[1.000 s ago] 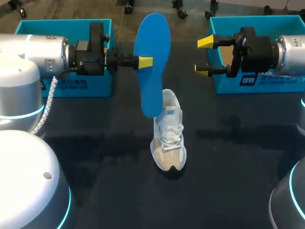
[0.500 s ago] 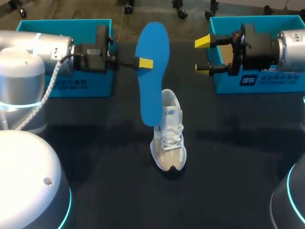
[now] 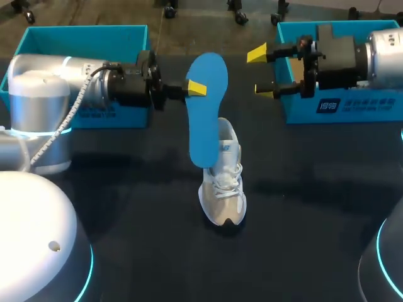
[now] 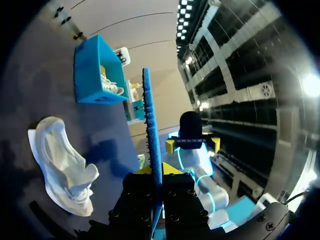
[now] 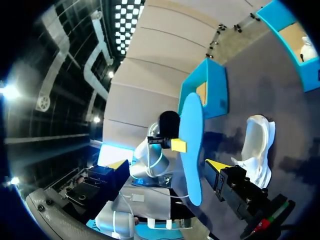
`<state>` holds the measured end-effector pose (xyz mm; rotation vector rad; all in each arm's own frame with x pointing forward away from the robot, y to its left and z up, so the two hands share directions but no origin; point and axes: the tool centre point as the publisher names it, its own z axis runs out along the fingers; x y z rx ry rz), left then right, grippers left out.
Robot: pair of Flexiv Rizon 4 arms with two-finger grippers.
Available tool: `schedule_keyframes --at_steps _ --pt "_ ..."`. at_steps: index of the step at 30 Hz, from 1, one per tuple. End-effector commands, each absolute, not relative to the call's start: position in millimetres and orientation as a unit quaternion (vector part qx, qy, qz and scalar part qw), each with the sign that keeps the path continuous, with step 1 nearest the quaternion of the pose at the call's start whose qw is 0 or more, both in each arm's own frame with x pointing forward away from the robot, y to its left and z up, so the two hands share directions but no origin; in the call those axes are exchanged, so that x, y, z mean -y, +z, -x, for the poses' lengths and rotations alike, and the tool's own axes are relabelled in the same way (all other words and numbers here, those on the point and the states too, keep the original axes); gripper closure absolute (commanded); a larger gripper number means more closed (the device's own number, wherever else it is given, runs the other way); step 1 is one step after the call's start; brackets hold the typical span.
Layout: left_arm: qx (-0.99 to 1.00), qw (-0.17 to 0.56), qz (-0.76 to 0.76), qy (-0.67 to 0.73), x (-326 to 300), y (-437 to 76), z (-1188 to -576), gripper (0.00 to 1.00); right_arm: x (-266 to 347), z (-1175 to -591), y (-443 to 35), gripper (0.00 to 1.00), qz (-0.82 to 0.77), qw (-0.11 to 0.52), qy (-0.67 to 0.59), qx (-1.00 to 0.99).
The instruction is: Take the shoe out of the shoebox, open the shoe tongue, remove and reinsert the insole, then place the shoe into the shoebox
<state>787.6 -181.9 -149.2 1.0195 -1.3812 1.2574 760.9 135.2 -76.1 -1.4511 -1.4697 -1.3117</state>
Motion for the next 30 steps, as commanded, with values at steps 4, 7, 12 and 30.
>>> schedule_keyframes --at_steps 4,7,12,30 --pt "0.533 0.523 -0.433 0.505 188.0 -166.0 -795.5 1.0 -142.0 -747.2 -45.1 0.0 0.635 0.276 -0.415 0.589" --pt "0.533 0.523 -0.434 0.505 189.6 -168.5 -796.6 1.0 -145.2 -746.2 -41.0 0.0 0.656 0.255 -0.391 0.593" --pt "0.532 0.528 -0.436 0.498 191.5 -169.8 -799.4 1.0 -153.4 -746.2 -33.8 0.0 0.684 0.227 -0.343 0.602" --pt "0.516 0.562 -0.441 0.473 186.6 -167.9 -804.2 1.0 -176.6 -761.4 -26.7 0.0 0.737 0.129 -0.146 0.647"
